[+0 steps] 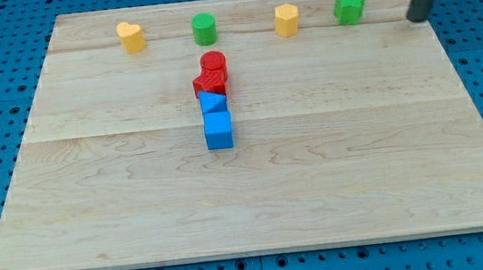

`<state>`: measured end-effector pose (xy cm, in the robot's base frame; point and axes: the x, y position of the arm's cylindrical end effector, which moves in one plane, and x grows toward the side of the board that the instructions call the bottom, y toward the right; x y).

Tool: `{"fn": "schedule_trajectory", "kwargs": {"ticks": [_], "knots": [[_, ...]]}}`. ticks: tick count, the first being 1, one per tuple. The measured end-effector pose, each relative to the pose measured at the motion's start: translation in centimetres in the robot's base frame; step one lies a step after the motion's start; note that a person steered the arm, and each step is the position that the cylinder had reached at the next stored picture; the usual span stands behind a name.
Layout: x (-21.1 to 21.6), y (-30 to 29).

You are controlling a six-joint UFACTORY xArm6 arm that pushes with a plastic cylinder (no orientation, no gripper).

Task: Slightly move the green star to the right side of the yellow hexagon

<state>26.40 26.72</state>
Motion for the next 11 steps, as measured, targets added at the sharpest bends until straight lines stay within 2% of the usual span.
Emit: {"fn": "schedule_trajectory", "kwargs": {"ticks": [1,2,4,5,6,7,9,11], "knots": [[-5.9,-2.7],[-6.3,-6.0],[-3.7,-5.9],[-4.1,-4.8],[-6.1,-8.7],[-5.6,-10.0],[-3.9,-5.8],[-3.7,-5.8]]}}
